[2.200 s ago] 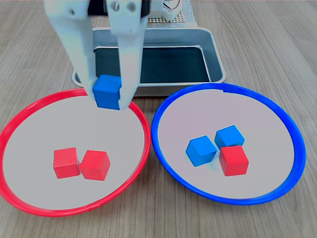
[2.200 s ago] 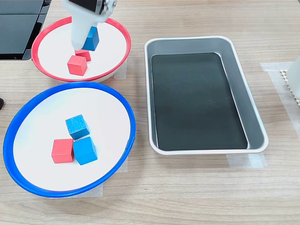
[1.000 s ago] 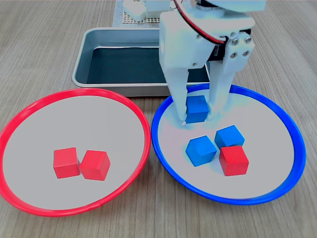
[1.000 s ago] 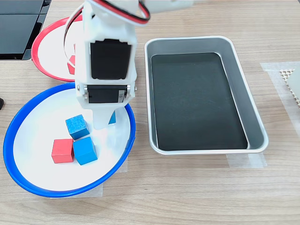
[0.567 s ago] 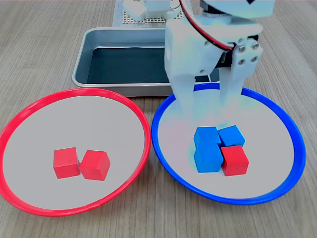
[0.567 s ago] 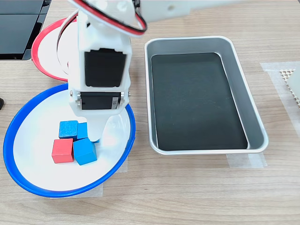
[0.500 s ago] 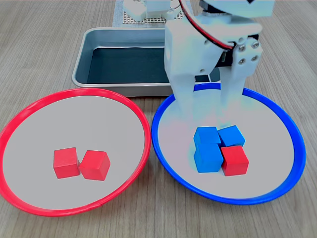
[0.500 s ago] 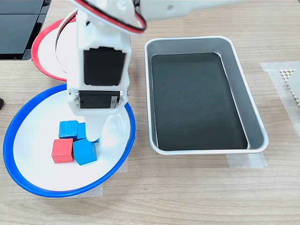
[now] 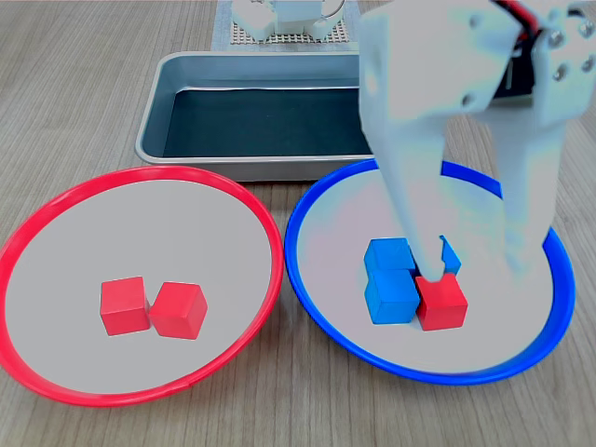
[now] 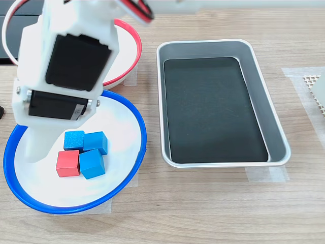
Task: Relocate any misplaced blocks to their matching dishes.
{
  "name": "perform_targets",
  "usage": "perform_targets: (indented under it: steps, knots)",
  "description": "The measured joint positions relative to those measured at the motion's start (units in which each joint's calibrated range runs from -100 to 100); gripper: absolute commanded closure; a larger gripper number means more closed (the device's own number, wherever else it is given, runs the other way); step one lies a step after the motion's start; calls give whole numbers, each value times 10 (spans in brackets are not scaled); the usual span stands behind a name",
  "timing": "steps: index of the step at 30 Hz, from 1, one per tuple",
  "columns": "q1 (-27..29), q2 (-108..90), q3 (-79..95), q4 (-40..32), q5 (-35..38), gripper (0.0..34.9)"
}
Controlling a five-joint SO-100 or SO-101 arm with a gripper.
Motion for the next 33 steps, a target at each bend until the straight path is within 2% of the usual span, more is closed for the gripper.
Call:
perform_targets:
  steps: [11,33]
  knots:
    - [2,88,-94,12,-10,202]
    - [11,157,-145,20,-33,158]
